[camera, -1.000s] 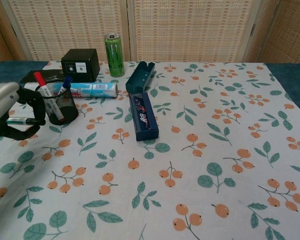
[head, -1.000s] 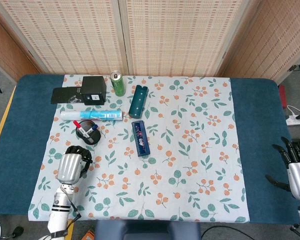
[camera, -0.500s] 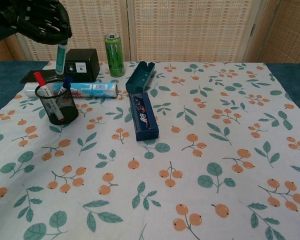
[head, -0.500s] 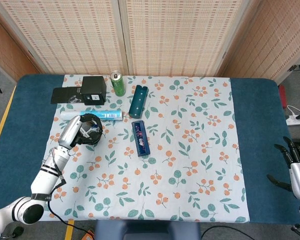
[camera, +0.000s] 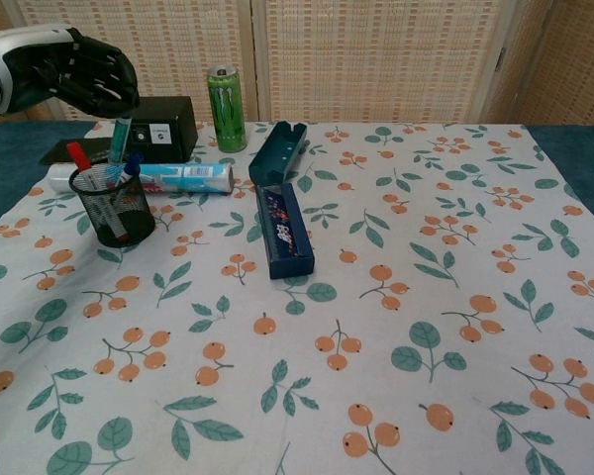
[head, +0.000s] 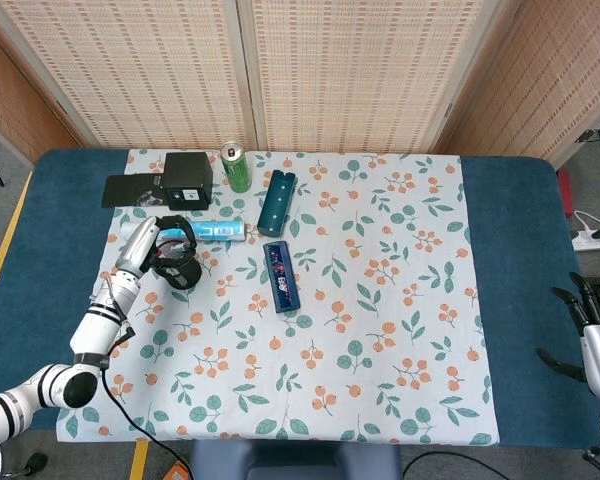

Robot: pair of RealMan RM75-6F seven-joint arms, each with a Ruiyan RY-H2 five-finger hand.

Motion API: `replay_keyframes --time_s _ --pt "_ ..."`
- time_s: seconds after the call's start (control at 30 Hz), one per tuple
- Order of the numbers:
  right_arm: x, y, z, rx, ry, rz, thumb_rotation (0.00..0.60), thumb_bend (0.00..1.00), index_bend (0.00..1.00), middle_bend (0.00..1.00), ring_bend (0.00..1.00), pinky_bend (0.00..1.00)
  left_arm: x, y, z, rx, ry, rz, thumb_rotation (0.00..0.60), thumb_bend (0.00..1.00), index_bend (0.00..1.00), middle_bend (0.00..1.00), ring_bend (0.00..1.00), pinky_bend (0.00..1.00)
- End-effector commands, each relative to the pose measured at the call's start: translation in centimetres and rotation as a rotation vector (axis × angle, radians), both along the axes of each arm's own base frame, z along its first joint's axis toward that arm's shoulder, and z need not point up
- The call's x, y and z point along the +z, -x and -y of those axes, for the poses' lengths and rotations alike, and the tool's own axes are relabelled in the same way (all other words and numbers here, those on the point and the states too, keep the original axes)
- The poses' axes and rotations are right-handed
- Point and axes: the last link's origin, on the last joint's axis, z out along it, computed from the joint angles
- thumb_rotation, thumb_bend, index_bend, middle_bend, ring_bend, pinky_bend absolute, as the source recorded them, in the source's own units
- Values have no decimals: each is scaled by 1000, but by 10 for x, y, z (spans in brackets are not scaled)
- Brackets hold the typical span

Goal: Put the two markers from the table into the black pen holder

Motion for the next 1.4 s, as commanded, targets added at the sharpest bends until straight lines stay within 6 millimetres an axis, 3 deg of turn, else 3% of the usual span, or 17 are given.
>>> replay_keyframes --time_s 0.03,0.17,0.4,0.57,0.73,0.87,0.97,1.1,1.3,1.4 --pt "-1 0 0 0 -6 0 600 0 213 36 100 0 -5 7 0 20 21 3 600 329 595 622 280 245" --pt "-1 0 0 -1 -4 -1 600 0 213 36 100 0 -8 10 1 25 38 12 600 329 480 502 240 231" --pt "-1 -1 0 4 -6 2 600 0 213 36 100 0 -4 7 0 -2 21 15 600 330 369 284 168 197" --pt "0 -1 -1 5 -3 8 600 0 222 36 100 0 2 7 4 -26 10 -33 600 331 332 214 125 170" --pt "0 -1 -1 7 -9 13 600 0 225 36 100 0 19 7 38 -156 -149 -309 600 331 333 234 129 170" --pt "0 -1 -1 12 -12 19 600 0 222 36 100 0 30 15 91 -223 -336 -570 600 332 326 234 133 184" --pt "-1 -2 -1 16 -19 21 600 0 219 36 100 0 35 42 133 -187 -443 -727 600 331 280 216 133 190" --pt "-3 -4 -2 24 -36 19 600 0 218 36 100 0 37 86 168 -80 -426 -804 600 332 232 156 95 180" --pt "-3 -6 -3 31 -33 16 600 0 219 36 100 0 37 156 194 110 -241 -866 600 332 176 79 33 151" --pt "-3 -6 -3 31 -33 16 600 0 218 35 100 0 38 162 196 125 -223 -881 600 333 162 60 15 136"
